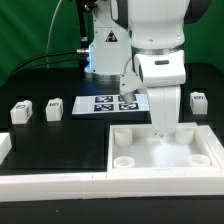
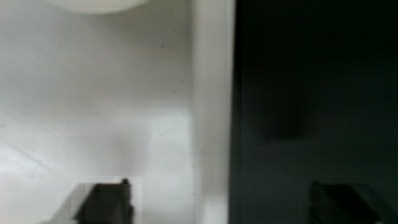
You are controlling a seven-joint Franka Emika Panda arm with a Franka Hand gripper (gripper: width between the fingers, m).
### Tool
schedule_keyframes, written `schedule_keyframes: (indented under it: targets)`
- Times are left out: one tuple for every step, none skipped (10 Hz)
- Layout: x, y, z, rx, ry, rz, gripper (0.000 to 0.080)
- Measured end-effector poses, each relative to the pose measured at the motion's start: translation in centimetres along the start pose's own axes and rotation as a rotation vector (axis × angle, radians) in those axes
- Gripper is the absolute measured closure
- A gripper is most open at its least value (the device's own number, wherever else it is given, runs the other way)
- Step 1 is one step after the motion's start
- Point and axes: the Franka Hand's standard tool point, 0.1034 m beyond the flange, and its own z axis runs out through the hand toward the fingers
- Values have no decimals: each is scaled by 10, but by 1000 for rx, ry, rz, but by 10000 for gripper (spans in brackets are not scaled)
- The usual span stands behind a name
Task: Assemble one leg
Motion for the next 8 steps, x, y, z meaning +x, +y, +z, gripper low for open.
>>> schedule_keyframes:
  targets:
    - [0,0,0,0,0,0,237]
    - [0,0,0,2,0,1,166]
    - [0,0,0,2,0,1,154]
    - [0,0,0,2,0,2,154]
    - [0,0,0,2,0,7,151]
    - [1,0,-1,1,-1,15,151]
    - [2,-1,-5,-3,-3,36,151]
    - [3,-4,-14,-10,-8,65,151]
